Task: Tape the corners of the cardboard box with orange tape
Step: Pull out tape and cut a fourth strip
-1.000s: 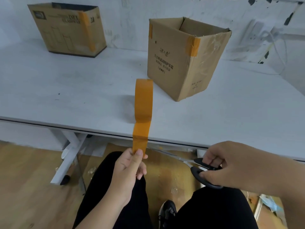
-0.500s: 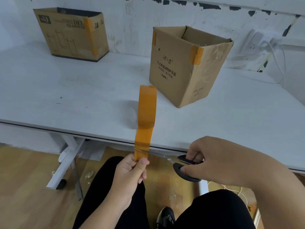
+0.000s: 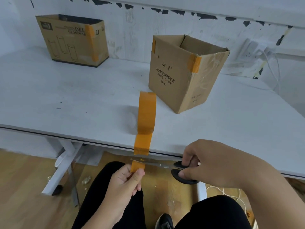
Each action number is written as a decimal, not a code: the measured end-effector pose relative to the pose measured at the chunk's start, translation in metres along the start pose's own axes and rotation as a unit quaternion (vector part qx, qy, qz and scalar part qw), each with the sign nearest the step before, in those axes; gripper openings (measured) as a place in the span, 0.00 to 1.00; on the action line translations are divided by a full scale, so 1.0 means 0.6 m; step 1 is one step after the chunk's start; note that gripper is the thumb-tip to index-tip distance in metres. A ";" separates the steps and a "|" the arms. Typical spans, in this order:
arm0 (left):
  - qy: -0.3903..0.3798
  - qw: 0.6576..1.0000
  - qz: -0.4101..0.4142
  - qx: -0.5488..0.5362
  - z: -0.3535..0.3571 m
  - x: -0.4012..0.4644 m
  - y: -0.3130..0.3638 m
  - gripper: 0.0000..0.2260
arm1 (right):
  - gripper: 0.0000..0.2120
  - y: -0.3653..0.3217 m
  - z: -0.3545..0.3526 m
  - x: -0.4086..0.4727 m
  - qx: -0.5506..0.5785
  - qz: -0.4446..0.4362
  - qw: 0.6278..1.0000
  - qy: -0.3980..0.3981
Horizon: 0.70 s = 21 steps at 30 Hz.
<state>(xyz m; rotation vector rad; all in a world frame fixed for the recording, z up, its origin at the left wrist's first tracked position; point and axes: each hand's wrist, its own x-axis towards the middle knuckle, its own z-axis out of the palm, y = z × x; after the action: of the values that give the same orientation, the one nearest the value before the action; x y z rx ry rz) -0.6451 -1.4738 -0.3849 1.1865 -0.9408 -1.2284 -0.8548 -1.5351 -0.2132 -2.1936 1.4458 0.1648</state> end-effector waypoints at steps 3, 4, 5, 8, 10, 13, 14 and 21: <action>-0.016 0.999 0.002 0.034 -0.014 -0.013 0.001 0.15 | 0.10 0.011 0.000 -0.005 0.013 -0.007 1.000 -0.001; -0.017 0.999 0.002 0.037 -0.020 -0.017 0.003 0.15 | 0.10 0.016 -0.002 -0.008 0.016 -0.011 1.000 0.001; -0.017 0.999 0.001 0.035 -0.025 -0.019 0.007 0.16 | 0.09 0.020 -0.005 -0.011 0.020 -0.018 1.000 0.002; -0.010 0.999 0.002 0.038 -0.036 -0.024 0.020 0.14 | 0.08 0.035 -0.021 -0.025 0.064 -0.049 0.997 0.001; -0.013 0.998 0.013 0.062 -0.039 -0.027 0.030 0.12 | 0.10 0.051 -0.034 -0.035 0.071 -0.058 0.995 0.031; -0.020 0.996 0.030 0.080 -0.035 -0.032 0.050 0.13 | 0.13 0.081 -0.049 -0.046 0.044 -0.040 0.993 0.105; -0.020 0.996 0.034 0.082 -0.032 -0.034 0.057 0.16 | 0.12 0.091 -0.052 -0.047 0.042 -0.032 0.991 0.124; -0.039 0.996 0.031 0.077 0.007 -0.047 0.110 0.14 | 0.08 0.130 -0.044 -0.033 0.044 0.045 0.975 0.215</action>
<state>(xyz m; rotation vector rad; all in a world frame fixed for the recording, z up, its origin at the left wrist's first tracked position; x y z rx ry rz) -0.6411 -1.4498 -0.3170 1.2269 -1.1396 -1.1751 -0.9369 -1.5551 -0.2095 -2.1781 1.7417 -0.3589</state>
